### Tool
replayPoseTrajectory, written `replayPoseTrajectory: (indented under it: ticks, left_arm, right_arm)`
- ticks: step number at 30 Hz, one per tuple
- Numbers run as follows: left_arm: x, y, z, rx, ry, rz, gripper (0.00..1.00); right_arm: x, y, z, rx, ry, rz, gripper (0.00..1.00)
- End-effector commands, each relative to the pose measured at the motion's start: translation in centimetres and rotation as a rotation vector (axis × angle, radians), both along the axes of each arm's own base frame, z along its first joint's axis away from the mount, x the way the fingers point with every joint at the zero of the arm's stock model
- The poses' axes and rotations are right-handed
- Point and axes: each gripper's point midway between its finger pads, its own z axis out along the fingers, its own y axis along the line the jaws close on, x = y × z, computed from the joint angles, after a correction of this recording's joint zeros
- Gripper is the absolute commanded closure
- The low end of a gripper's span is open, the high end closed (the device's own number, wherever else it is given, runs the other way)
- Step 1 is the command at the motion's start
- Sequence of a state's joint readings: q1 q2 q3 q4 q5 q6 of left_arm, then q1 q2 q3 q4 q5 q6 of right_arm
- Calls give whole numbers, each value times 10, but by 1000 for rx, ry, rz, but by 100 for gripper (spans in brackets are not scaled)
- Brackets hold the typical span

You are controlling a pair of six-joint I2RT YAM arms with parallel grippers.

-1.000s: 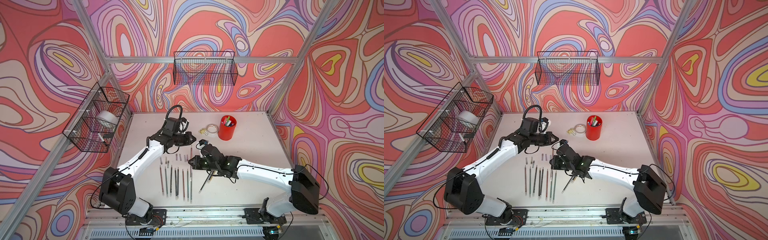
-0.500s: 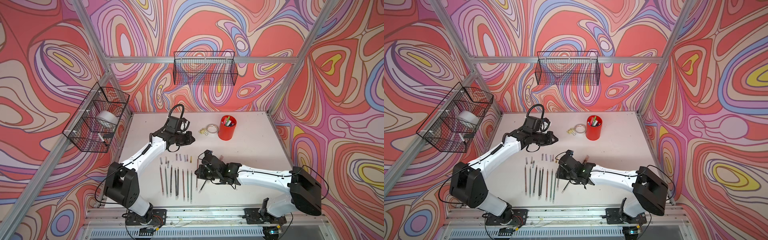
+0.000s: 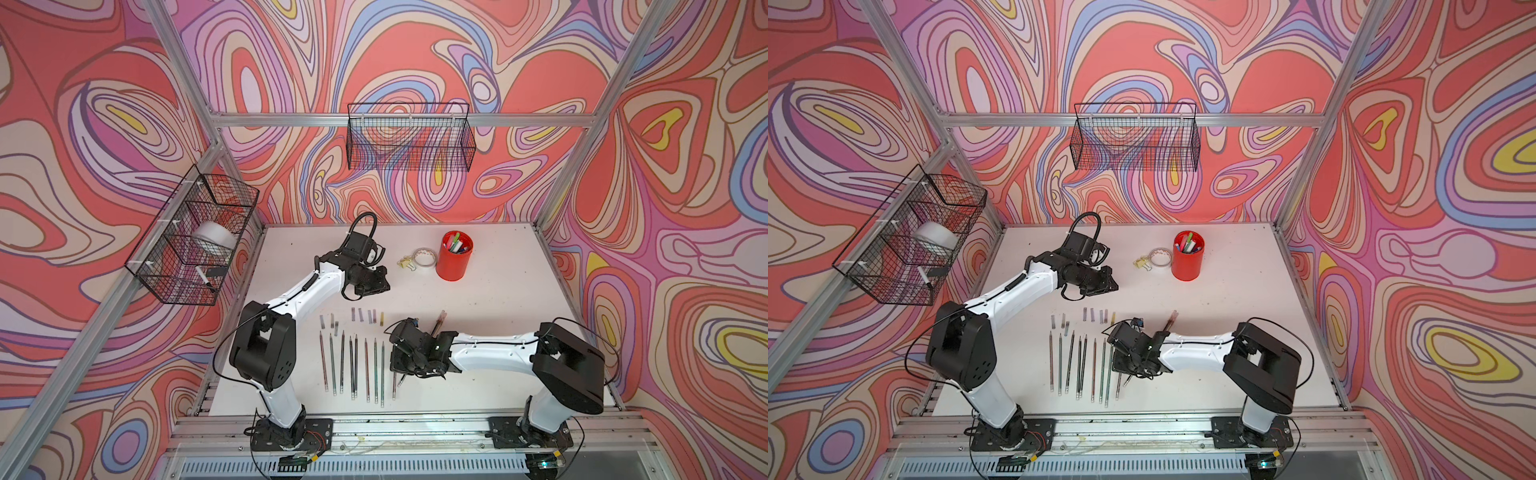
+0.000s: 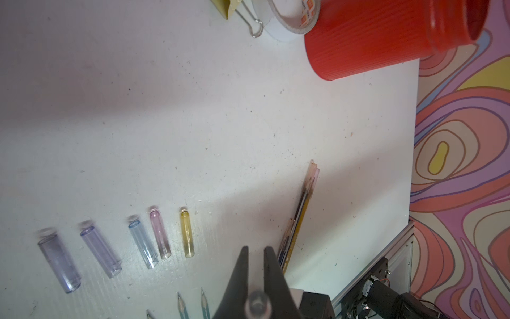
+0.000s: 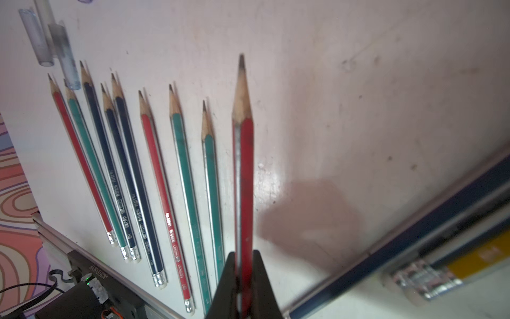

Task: Remove the protective cover of the pencils
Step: Place the pencil at the center of the board.

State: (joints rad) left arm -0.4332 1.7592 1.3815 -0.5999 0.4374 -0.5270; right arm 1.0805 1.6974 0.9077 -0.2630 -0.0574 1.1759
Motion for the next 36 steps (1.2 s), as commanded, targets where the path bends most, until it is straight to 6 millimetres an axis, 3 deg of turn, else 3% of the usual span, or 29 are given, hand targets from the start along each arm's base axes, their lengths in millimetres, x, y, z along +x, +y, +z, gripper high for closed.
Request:
replayPoseTrajectory:
  ticks: [1,10,11,16,28,36]
  left_arm:
    - [-8,0,-7,35,57,-16,100]
    - [-16,-8,-23,88,113,-57,100]
    - [-16,-8,-24,92,120,-58,100]
    - [-20,-10,-34,119,157,-72,100]
    - [-31,-19,-53,168,236,-118,100]
    - [-36,-19,-65,203,280,-131,100]
  right_arm:
    - [-4,3,-5,-17,38,-19,100]
    - [-6,5,-12,-45,71,-17,100]
    - [-8,3,-21,-67,86,-19,100]
    - [-9,1,-27,-87,102,-26,95]
    - [-7,0,-25,-119,101,-26,83]
    - [-3,-6,-17,-142,75,-48,82]
